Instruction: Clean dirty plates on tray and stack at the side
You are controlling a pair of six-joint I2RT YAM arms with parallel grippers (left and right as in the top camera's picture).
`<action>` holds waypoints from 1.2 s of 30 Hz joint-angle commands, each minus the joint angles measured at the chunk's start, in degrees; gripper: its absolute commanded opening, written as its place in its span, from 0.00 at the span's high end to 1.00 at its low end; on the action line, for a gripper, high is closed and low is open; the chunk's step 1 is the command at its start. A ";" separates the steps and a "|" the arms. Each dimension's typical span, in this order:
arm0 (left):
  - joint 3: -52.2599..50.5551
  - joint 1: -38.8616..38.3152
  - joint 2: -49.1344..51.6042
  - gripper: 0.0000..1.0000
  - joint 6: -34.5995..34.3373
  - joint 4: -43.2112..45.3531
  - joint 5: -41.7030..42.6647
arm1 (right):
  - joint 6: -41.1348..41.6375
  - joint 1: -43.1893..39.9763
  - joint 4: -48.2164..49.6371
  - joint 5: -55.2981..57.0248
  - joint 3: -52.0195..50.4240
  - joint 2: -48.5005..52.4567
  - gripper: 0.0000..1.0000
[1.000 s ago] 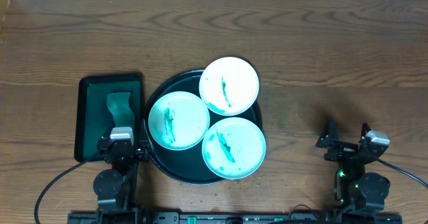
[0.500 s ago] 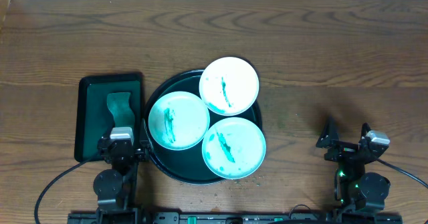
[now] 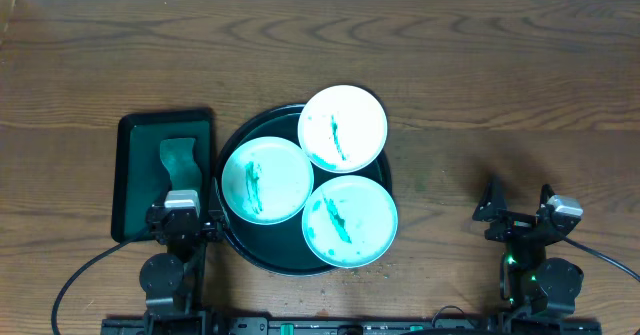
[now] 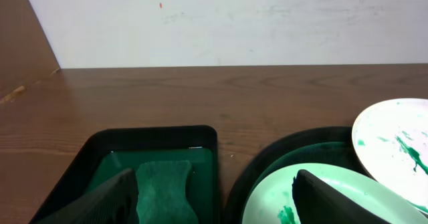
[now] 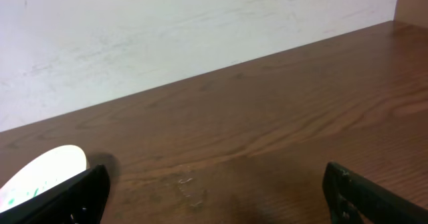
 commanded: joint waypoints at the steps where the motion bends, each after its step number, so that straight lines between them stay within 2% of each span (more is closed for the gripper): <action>1: -1.70 -0.24 -0.28 0.26 0.55 -0.68 -0.28 | -0.46 -0.35 0.00 -0.46 -0.22 -0.31 0.01; 29: -1.70 -0.24 -0.24 0.25 0.50 -0.70 -0.26 | -0.24 -0.35 0.20 0.74 -0.22 -0.31 0.01; 33: -1.42 -0.15 -0.02 0.26 -5.73 0.28 -0.15 | -0.50 -0.35 2.29 -4.68 -0.07 -0.31 0.01; 36: 1.62 -0.07 1.99 0.26 -7.72 -2.40 -0.74 | -0.48 -0.35 2.23 -7.85 1.33 0.39 0.01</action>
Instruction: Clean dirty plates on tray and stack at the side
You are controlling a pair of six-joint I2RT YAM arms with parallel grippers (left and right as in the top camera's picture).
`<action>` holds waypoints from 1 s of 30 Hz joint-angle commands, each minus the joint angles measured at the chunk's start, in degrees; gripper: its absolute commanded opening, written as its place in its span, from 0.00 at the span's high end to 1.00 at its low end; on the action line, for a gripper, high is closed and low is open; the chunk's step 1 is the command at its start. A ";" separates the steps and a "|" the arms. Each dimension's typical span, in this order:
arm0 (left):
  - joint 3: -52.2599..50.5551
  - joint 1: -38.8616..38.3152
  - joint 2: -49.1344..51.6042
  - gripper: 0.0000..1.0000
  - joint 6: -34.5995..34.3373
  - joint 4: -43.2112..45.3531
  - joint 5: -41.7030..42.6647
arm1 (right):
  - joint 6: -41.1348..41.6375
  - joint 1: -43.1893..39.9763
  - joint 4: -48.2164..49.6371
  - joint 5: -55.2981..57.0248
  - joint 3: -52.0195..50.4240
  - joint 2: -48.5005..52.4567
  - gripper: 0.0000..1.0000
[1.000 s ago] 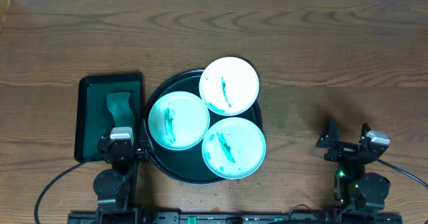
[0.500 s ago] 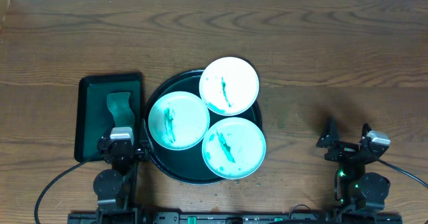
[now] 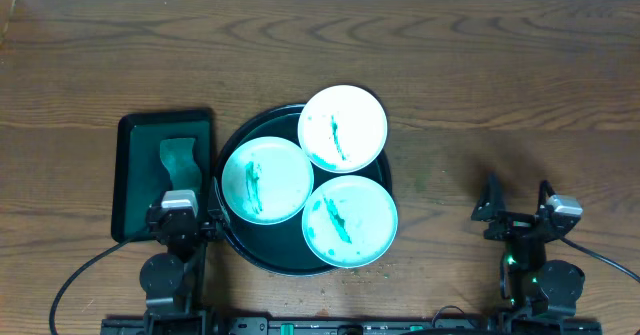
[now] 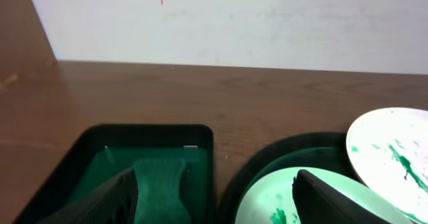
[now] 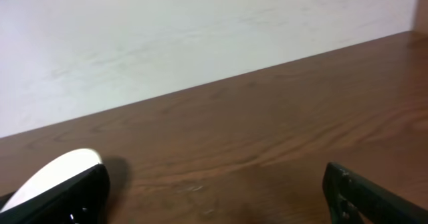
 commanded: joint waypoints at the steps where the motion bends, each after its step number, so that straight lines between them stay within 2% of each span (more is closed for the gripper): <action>1: 3.37 -0.07 3.45 0.25 -4.52 -3.52 -0.72 | -0.48 -0.35 0.00 -6.25 2.25 1.25 0.01; 7: 18.45 -0.07 19.15 0.25 -5.01 -10.16 -0.90 | -0.50 -0.35 -1.81 -9.53 13.64 13.97 0.01; 8: 25.97 -0.07 26.08 0.25 -5.75 -14.88 -0.90 | -0.57 -0.35 -3.96 -10.25 19.65 20.46 0.01; 12: 44.37 -0.07 41.79 0.25 -5.75 -30.18 -0.87 | -2.19 -0.35 -12.48 -11.65 34.53 36.41 0.01; 16: 64.85 -0.07 58.23 0.26 -5.75 -51.45 -0.87 | -3.15 -0.35 -27.78 -11.63 51.67 52.87 0.01; 20: 77.18 -0.09 69.77 0.26 -5.70 -63.73 -0.87 | -3.50 -0.35 -39.78 -12.28 65.11 66.01 0.01; 22: 78.55 -0.07 73.07 0.26 -5.70 -64.98 -0.90 | -3.50 -0.35 -43.28 -12.48 69.05 70.75 0.01; 25: 78.53 -0.09 76.83 0.26 -5.70 -63.69 -0.87 | -3.52 -0.35 -42.91 -15.32 70.44 75.06 0.01; 28: 78.53 -0.09 80.61 0.25 -5.73 -62.18 -0.81 | -8.15 -0.33 -42.77 -21.55 70.40 78.03 0.01; 30: 78.53 -0.09 83.19 0.25 -5.70 -61.24 0.22 | -8.17 0.20 -41.48 -24.37 70.40 80.06 0.09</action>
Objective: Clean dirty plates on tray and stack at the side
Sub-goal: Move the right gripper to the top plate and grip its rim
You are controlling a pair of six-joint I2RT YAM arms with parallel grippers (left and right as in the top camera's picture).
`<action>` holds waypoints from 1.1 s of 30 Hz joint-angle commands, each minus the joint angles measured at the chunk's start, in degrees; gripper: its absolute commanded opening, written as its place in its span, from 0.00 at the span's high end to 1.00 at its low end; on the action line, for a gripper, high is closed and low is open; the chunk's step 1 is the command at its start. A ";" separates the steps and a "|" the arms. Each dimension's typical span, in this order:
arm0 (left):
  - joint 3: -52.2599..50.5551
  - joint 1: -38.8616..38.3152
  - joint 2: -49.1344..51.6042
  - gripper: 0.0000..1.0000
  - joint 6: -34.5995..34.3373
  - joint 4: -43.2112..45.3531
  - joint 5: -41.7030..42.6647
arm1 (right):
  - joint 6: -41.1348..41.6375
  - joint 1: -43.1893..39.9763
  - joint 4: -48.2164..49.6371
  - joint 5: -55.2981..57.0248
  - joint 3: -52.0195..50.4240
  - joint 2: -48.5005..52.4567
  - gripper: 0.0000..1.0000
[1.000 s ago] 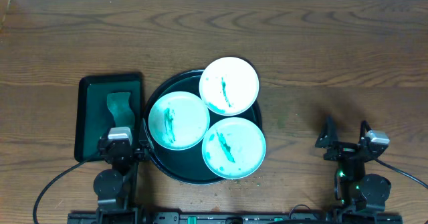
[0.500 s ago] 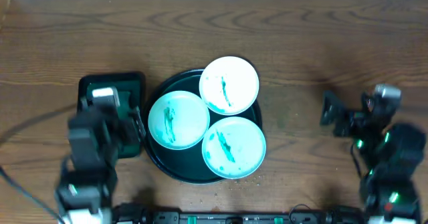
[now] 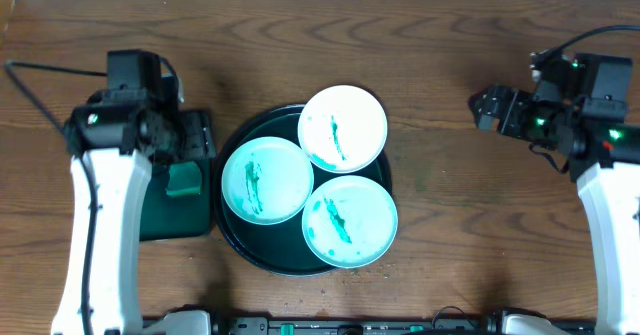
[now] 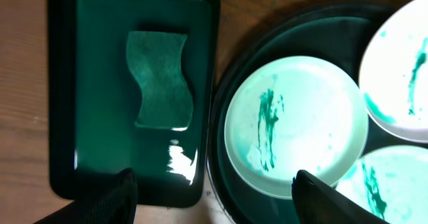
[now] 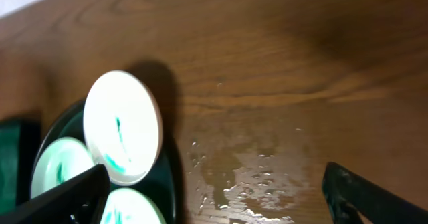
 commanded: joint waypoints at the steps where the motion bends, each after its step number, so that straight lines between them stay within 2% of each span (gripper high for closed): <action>1: 0.96 -0.09 4.15 0.26 -0.17 1.07 0.52 | -2.58 0.81 1.49 -8.20 1.05 3.08 0.13; 3: 0.98 0.15 5.70 0.26 1.27 1.40 -1.05 | 1.27 3.54 2.54 -8.41 1.11 5.25 0.20; 5: 1.22 1.95 6.03 0.25 -1.55 1.33 -7.02 | 5.84 9.70 4.20 -7.80 1.77 8.41 0.27; 7: 2.29 4.24 5.84 0.26 -4.70 0.79 -9.73 | 9.40 15.30 5.31 -7.13 3.17 11.39 0.30; 12: 4.50 10.95 5.81 0.25 -11.17 0.28 -9.42 | 14.40 27.85 4.68 -2.08 10.54 20.50 0.39; 15: 4.07 13.53 5.90 0.26 -12.70 0.04 -9.40 | 17.38 35.87 2.78 0.42 17.25 28.15 0.55; 19: 3.91 14.08 5.92 0.25 -12.72 -0.59 -9.40 | 18.82 43.12 1.57 5.95 21.92 35.04 0.66; 23: 3.74 14.08 5.92 0.25 -12.72 -0.68 -9.40 | 19.74 47.60 0.09 12.41 23.10 39.04 0.71; 33: 2.64 14.08 5.92 0.25 -12.61 -1.27 -9.62 | 21.81 52.39 -1.14 19.85 23.08 43.78 0.81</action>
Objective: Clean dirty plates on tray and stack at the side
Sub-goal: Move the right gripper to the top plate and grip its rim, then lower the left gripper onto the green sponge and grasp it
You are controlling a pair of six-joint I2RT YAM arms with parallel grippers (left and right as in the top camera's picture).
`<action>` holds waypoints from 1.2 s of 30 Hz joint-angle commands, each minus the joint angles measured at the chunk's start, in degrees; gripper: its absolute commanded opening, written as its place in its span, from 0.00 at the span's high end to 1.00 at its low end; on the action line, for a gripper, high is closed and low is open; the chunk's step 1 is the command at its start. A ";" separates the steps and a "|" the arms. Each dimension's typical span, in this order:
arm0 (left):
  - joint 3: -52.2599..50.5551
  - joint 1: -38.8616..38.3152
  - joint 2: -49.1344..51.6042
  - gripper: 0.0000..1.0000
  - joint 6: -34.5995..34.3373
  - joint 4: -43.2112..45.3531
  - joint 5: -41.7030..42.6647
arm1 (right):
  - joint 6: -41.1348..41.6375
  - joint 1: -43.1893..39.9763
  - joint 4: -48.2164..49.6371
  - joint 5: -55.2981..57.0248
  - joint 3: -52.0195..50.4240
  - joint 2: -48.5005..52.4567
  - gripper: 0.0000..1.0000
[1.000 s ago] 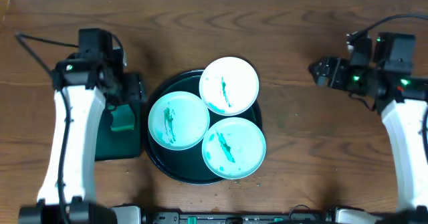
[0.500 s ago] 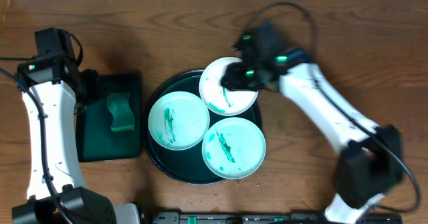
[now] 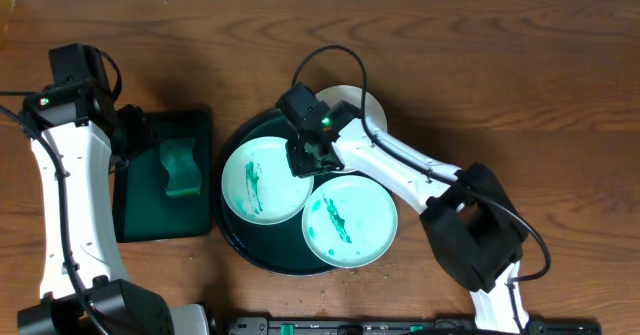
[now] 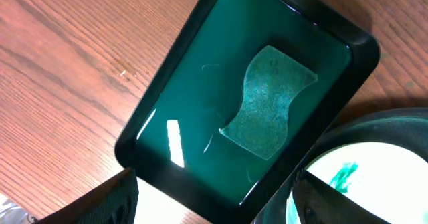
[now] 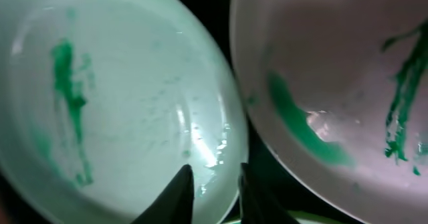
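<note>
A round black tray (image 3: 236, 247) carries three plates smeared with green. My right gripper (image 3: 303, 161) is down at the right rim of the left mint plate (image 3: 260, 180). In the right wrist view the gripper (image 5: 214, 184) is shut on that plate's (image 5: 120, 97) rim, one finger inside it and one outside. The back white plate (image 5: 334, 70) lies just beside it. The front plate (image 3: 350, 223) lies free. My left gripper (image 4: 214, 207) hangs open high above the sponge tray (image 4: 144, 127), where a green sponge (image 4: 267, 103) lies in the liquid.
My right arm (image 3: 420, 180) stretches from the table's front right across to the round tray, covering part of the back plate (image 3: 368, 107). The left arm (image 3: 65, 175) runs along the left side of the table. Bare wood (image 3: 520, 95) lies to the right.
My right gripper has moved from high over the right end of the table down to the left plate and has shut on its rim. My left gripper has shifted over the sponge tray, still open.
At the first two moments both arms sat folded at the front edge, grippers open. Then both were raised high, left over the sponge tray and plates, right over the table's right end. Now the right is shut on the left plate's rim, the left open over the sponge.
</note>
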 commanded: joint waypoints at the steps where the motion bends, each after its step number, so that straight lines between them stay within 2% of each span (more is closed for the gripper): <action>1: -0.52 0.20 -0.50 0.26 -0.44 -0.44 -0.96 | 2.14 1.57 -0.39 5.35 1.07 1.62 0.82; 17: -0.52 0.20 -0.50 0.26 -0.46 -0.37 -0.96 | 2.51 1.84 -0.39 5.70 1.05 5.64 0.85; 20: -0.79 0.20 -0.50 0.25 -0.46 -0.13 -0.94 | 2.51 1.84 0.04 5.70 1.01 6.01 0.99; 21: -1.14 0.20 -0.42 0.26 -0.39 -0.02 -0.94 | 2.54 1.81 0.11 5.70 0.98 6.21 0.99; 28: -3.02 0.20 4.15 0.28 6.49 0.57 -0.87 | 0.52 1.73 0.85 5.20 0.98 6.71 0.99; 32: -3.02 0.20 9.29 0.30 9.57 3.80 3.93 | -0.55 1.73 1.16 5.05 0.98 6.75 0.99; 36: -3.02 0.02 14.25 0.37 13.16 6.14 13.35 | -0.94 1.73 1.18 5.03 0.98 6.75 0.99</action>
